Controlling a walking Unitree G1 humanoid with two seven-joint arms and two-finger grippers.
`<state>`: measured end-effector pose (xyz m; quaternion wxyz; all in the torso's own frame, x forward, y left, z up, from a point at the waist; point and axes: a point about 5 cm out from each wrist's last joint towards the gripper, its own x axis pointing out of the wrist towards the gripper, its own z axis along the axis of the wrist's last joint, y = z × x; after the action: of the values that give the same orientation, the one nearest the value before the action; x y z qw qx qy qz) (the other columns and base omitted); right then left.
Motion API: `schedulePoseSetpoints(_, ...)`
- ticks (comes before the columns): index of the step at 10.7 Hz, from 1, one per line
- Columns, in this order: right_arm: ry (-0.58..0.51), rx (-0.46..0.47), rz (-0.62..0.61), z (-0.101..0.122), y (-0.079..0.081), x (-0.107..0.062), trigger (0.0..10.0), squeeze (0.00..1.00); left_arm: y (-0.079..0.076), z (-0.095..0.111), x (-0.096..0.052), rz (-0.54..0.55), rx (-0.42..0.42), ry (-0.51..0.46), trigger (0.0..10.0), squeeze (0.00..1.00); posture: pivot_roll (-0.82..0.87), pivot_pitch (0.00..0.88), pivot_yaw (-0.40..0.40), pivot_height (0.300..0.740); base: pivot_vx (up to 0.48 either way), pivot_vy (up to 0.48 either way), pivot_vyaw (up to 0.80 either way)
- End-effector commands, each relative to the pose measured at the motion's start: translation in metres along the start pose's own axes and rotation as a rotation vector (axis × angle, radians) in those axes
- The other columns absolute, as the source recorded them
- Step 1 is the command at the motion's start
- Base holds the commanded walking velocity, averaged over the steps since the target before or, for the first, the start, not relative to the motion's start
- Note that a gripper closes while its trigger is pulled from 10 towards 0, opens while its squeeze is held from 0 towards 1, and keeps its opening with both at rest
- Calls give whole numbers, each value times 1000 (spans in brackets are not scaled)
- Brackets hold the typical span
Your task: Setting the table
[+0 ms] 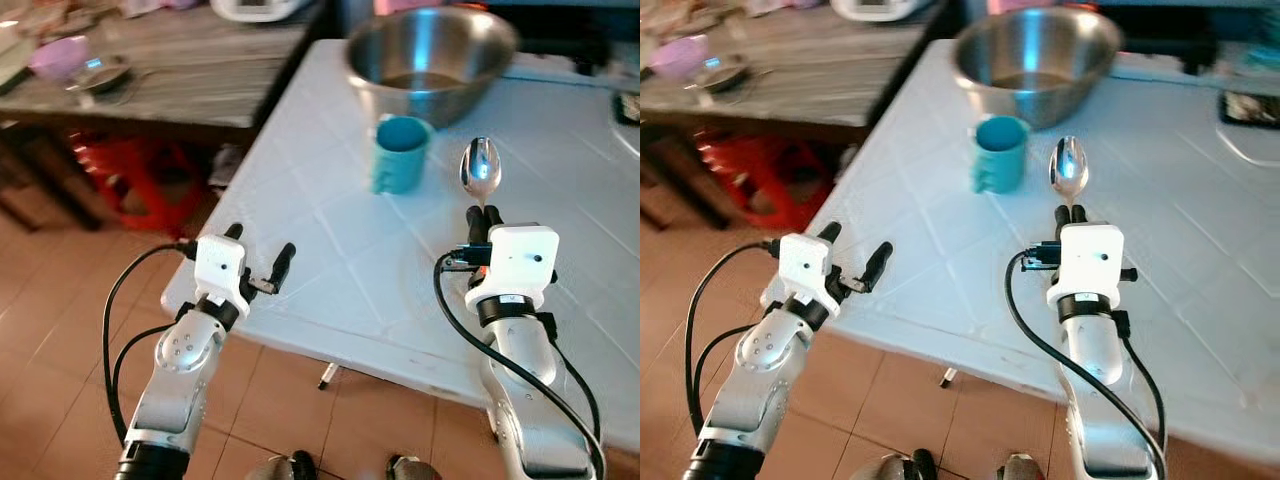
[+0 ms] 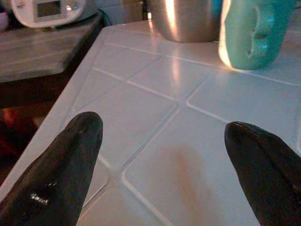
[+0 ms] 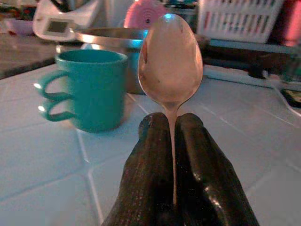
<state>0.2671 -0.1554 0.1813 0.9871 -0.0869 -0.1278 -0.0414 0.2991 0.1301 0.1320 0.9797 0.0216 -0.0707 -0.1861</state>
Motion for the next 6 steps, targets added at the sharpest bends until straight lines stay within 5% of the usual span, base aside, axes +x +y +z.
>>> schedulePoseSetpoints(1,-5,17,11,-1,5,-1,10000,0,6,-5,-3,23,0,20,10000,0,-141,156,144,740,0,289,0)
schedulePoseSetpoints(6,-14,16,17,-1,8,-1,10000,0,6,-8,-3,14,7,25,10000,0,-146,154,146,740,0,310,0)
